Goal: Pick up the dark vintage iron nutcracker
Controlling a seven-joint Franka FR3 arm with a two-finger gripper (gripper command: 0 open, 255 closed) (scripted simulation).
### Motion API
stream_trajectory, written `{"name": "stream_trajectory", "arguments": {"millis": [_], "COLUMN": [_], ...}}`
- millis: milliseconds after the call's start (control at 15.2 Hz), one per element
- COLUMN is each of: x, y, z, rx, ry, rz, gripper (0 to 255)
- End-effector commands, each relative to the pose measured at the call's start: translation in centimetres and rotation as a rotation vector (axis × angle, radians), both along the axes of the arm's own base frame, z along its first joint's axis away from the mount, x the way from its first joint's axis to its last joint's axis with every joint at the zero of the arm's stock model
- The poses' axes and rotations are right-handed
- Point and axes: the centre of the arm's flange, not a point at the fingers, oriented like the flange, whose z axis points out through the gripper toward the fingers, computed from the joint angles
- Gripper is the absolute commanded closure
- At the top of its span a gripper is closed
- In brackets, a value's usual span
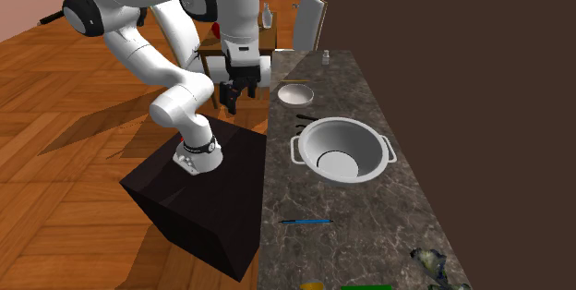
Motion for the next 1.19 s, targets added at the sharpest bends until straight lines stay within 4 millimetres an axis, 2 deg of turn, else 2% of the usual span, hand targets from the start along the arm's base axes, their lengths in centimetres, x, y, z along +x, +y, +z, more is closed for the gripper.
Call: {"name": "stream_trajectory", "arguments": {"millis": [0, 594, 1122], "x": [0.0, 5.2, 8.9], "y": [0.0, 8.1, 15.8], "z": [0.0, -7.1, -13.3], "rx": [0.0, 0.026, 0.048], "ry": [0.0, 0.03, 0.057], "rz": [0.0, 0.101, 0.192], "gripper": [0, 0, 0]}}
